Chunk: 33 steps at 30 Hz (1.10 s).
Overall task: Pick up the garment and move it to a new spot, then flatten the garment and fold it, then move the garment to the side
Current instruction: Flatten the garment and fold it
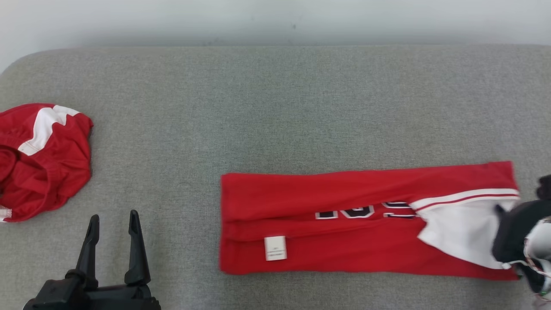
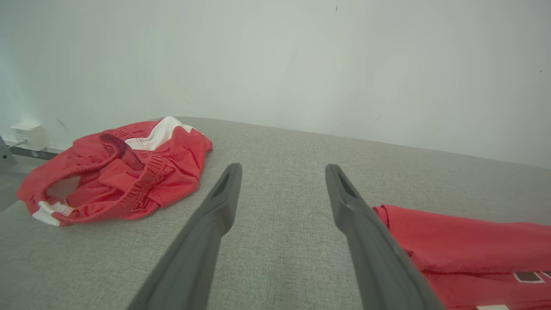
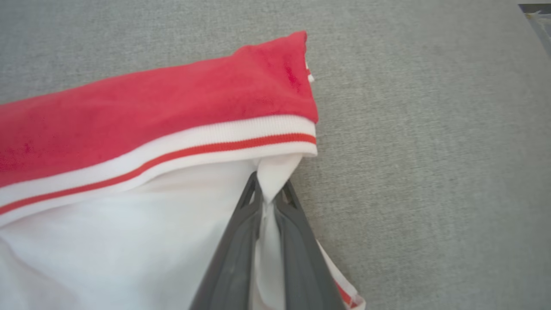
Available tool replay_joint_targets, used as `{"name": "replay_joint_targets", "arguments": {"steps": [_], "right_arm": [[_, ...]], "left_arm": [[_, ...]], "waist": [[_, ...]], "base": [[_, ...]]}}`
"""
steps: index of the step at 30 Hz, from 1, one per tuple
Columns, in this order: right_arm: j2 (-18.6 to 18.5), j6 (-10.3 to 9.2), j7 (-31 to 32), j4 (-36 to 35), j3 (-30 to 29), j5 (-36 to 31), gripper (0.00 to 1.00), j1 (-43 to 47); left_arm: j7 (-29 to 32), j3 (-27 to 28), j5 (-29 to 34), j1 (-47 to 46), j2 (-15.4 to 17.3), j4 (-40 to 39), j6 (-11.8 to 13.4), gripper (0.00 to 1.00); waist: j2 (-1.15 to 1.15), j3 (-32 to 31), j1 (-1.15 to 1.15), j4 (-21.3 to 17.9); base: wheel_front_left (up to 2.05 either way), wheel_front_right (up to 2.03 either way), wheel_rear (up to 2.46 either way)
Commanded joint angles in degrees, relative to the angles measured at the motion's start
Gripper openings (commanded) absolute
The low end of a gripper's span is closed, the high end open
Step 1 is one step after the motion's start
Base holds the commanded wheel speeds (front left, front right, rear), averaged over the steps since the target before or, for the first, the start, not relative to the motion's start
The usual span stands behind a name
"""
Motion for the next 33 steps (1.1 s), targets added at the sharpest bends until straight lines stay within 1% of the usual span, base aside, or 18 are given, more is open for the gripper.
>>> {"name": "replay_joint_targets", "arguments": {"steps": [1,7,10,12,16,19,22,25,28,29,33], "right_arm": [[-1.2,-0.25,0.1,-1.4,-2.1,-1.7,0.00,0.9],[-3.7,-0.23,1.6,-7.3,-8.0,-6.4,0.00,3.0],[-3.6,-0.22,3.1,-11.3,-8.7,-7.4,0.00,3.9],[-3.1,-0.22,4.3,-14.0,-7.5,-7.2,0.00,4.8],[-1.7,-0.21,7.1,-19.7,-2.6,-5.1,0.00,6.4],[-0.3,-0.21,8.9,-23.2,3.0,-3.6,0.00,7.2],[0.9,-0.21,10.3,-25.1,9.2,-2.2,0.00,7.1],[1.7,-0.21,11.0,-25.0,15.1,-0.7,0.00,5.5],[3.4,-0.21,10.4,-22.9,19.9,0.3,0.00,3.6],[3.4,-0.21,10.4,-22.9,19.9,0.3,0.00,3.6],[6.7,-0.21,9.4,-18.1,25.2,1.5,0.00,0.4]], "left_arm": [[-0.1,0.0,0.0,-0.3,0.0,-0.3,0.3,1.00],[-0.1,-0.3,0.0,-0.7,0.0,-0.4,0.0,1.00],[-0.1,-0.2,0.2,-0.6,0.0,-0.3,0.0,1.00],[-0.1,-0.1,0.3,-0.5,0.0,-0.2,-0.1,1.00],[-0.1,-0.1,0.4,-0.3,0.0,0.0,-0.3,1.00],[-0.1,-0.2,0.4,0.0,0.0,0.2,-0.4,1.00],[-0.1,-0.4,0.5,0.2,0.0,0.4,-0.4,1.00],[-0.1,-0.7,0.5,0.2,0.0,0.5,-0.4,1.00],[-0.1,-0.8,0.5,0.2,0.0,0.6,-0.7,1.00],[-0.1,-0.8,0.5,0.2,0.0,0.6,-0.7,1.00],[-0.1,-1.2,0.6,0.1,0.0,0.7,-0.9,1.00]], "waist": [[-0.01,-0.1,-0.01,-0.4],[-0.01,-0.2,-0.01,-1.3],[-0.01,-0.5,-0.01,-1.8],[-0.01,-0.7,-0.01,-1.9],[-0.01,-1.3,-0.01,-2.2],[-0.01,-1.9,-0.01,-2.2],[-0.01,-2.3,-0.01,-2.1],[-0.01,-2.6,-0.01,-1.7],[-0.01,-2.7,-0.01,-1.3],[-0.01,-2.7,-0.01,-1.3],[-0.01,-2.7,-0.01,-0.5]], "base": [[0.00,0.00,0.00],[0.00,0.00,0.00],[0.00,0.00,0.00],[0.00,0.00,0.00],[0.00,0.00,0.00],[0.00,0.00,0.00],[0.00,0.00,0.00],[0.00,0.00,0.00],[0.00,0.00,0.00],[0.00,0.00,0.00],[0.00,0.00,0.00]]}}
